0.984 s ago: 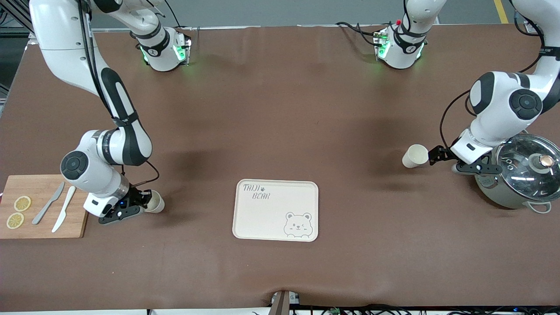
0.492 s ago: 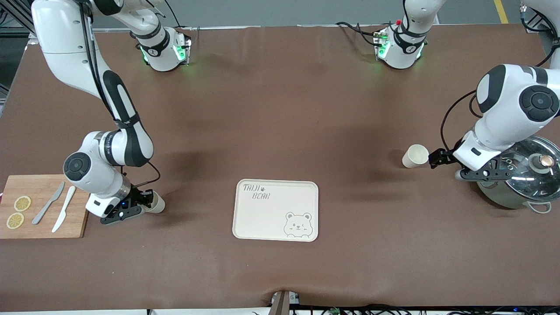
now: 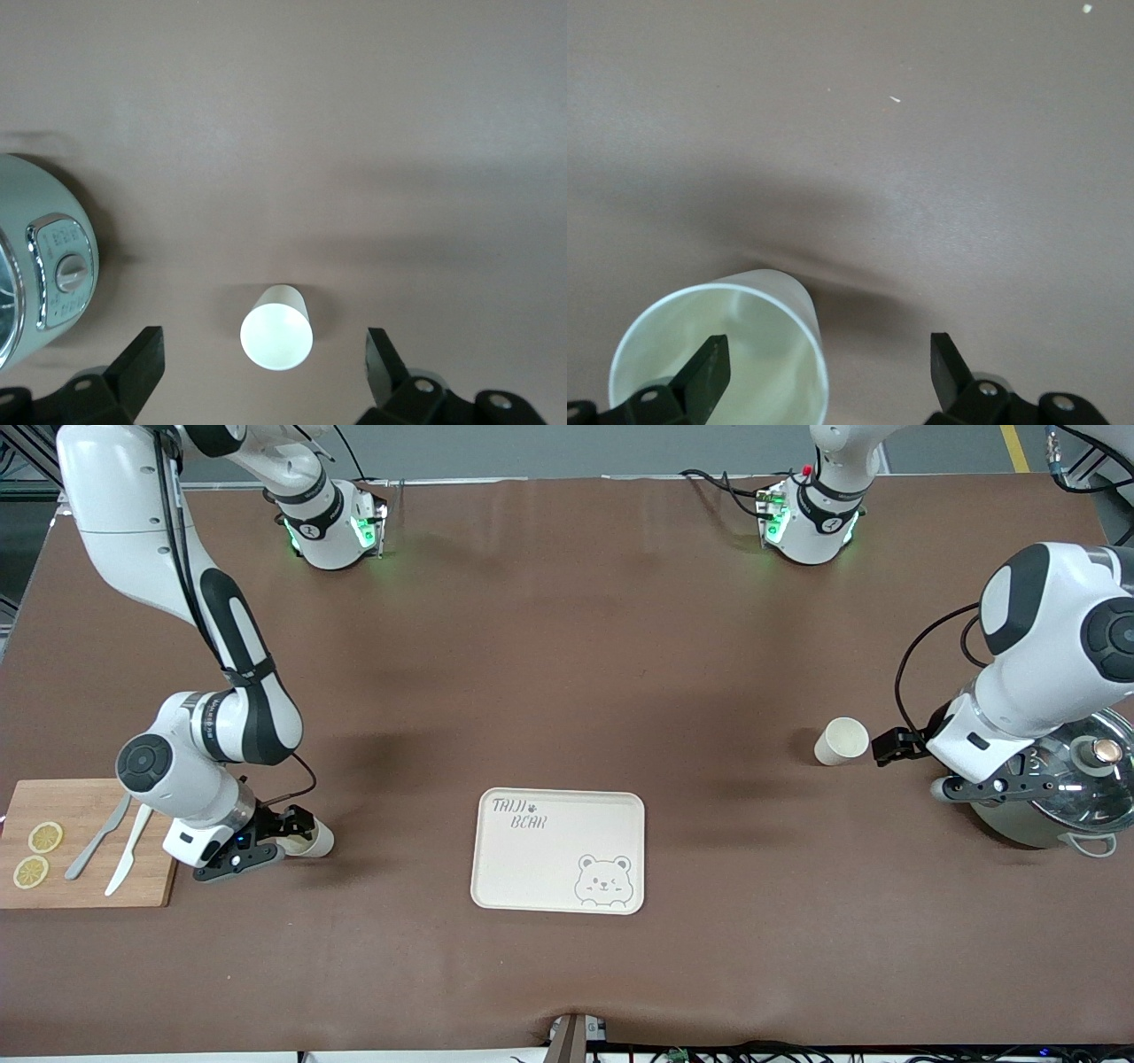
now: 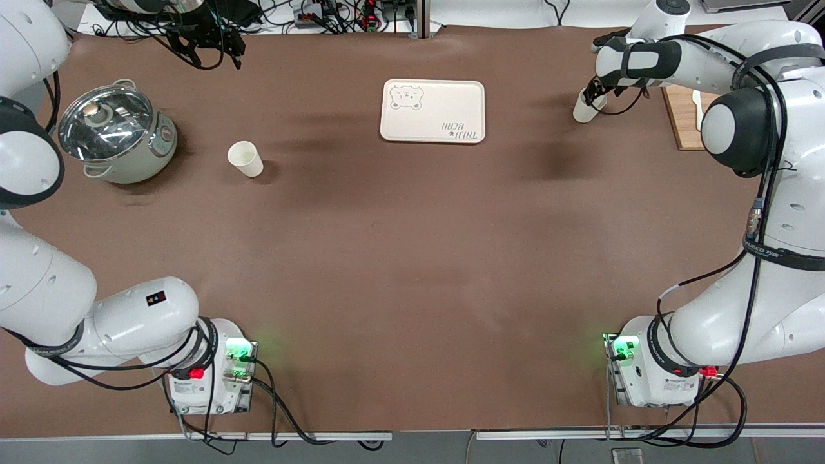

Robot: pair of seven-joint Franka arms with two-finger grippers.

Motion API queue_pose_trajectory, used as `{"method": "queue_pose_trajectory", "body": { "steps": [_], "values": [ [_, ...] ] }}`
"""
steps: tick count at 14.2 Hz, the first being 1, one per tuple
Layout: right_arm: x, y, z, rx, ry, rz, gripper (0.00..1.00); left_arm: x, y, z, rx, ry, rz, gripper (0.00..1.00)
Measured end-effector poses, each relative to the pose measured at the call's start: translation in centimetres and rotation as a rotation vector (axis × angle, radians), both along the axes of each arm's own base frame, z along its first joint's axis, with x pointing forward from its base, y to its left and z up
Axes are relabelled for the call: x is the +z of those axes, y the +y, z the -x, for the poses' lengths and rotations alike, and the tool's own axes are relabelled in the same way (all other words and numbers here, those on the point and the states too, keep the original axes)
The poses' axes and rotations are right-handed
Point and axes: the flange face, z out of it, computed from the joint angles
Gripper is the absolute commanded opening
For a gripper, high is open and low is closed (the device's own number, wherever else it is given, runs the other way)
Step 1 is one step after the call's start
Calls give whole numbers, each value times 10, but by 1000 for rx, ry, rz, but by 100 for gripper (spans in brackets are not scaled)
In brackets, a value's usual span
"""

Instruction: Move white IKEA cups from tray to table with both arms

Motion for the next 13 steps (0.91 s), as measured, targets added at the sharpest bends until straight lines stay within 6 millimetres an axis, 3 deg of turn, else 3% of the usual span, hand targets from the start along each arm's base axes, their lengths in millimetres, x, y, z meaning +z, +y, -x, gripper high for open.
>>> {"method": "queue_pose_trajectory", "body": {
  "steps": [3, 6, 9, 13],
  "values": [
    [13, -4, -5, -3, 29, -7, 100, 24, -7, -3, 11, 14, 8, 100],
    [40, -7, -13, -6, 52, -17, 100, 57, -9, -1, 29, 22, 17, 100],
    [82, -6, -22, -11, 85, -34, 100, 98, -4, 12, 43, -7, 45, 100],
    [153, -2, -24, -78, 134, -59, 100, 142, 19, 39, 1, -11, 71, 100]
  ]
}}
